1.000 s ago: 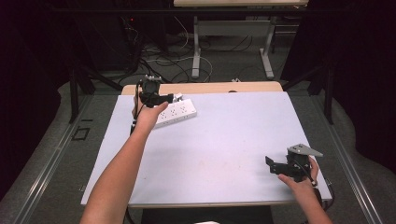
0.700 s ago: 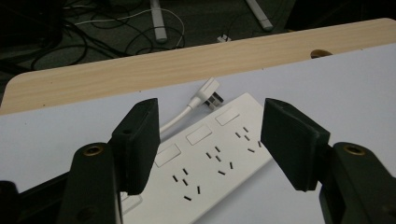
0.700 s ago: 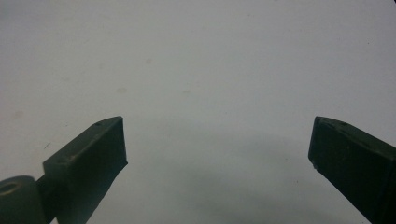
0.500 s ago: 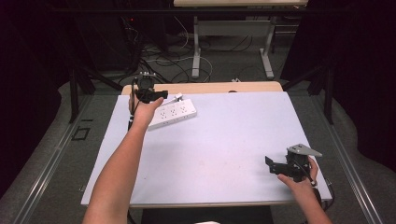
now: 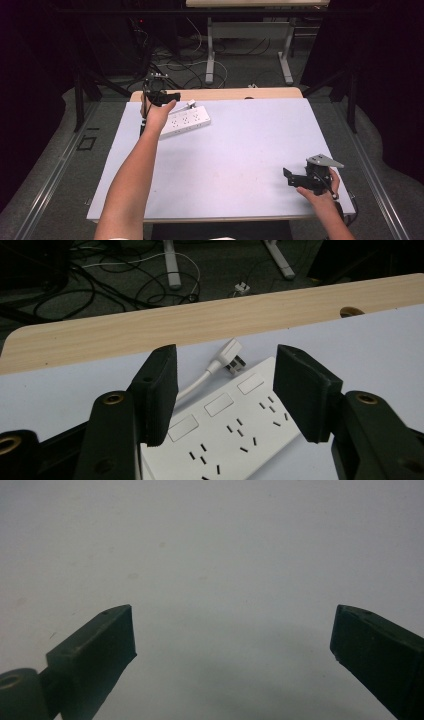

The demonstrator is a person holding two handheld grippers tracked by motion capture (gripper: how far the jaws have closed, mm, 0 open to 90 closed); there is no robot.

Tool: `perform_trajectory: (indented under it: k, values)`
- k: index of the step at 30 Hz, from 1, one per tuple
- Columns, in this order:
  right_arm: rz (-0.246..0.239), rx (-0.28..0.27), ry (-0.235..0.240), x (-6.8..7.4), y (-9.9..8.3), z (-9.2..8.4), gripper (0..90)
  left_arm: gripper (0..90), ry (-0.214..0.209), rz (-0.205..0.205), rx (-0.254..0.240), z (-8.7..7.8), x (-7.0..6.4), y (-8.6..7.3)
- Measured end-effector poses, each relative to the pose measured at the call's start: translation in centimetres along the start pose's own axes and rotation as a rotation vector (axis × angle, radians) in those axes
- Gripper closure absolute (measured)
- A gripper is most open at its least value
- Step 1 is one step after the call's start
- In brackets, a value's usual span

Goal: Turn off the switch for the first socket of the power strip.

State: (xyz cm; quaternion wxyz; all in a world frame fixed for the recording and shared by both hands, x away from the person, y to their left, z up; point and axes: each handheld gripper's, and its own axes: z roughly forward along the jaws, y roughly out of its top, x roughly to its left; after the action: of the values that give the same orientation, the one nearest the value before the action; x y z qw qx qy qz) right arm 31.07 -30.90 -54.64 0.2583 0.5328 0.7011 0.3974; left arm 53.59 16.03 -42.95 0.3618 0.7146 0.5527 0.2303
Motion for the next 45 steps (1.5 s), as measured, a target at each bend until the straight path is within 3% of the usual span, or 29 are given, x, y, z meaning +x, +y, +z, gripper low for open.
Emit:
perform_trajectory:
  k: [18, 30, 34, 45]
  values:
    - [0.002, 0.002, 0.01, 0.2, 0.0, 0.2, 3.6, 49.5, 0.032, -0.011, 0.015, 1.5, 1.4, 0.0]
    - [0.002, -0.002, 0.009, 0.0, 0.0, 0.2, 3.7, 59.8, 0.042, -0.052, 0.019, 2.1, 2.9, -0.1]
    - [0.003, -0.009, -0.002, 0.0, 0.0, 0.3, 3.7, 66.4, 0.044, -0.051, 0.017, 2.5, 2.9, -0.3]
    - [0.008, -0.001, 0.006, 0.0, 0.0, 0.1, 3.7, 76.4, 0.016, -0.035, 0.07, 4.0, 2.4, -0.6]
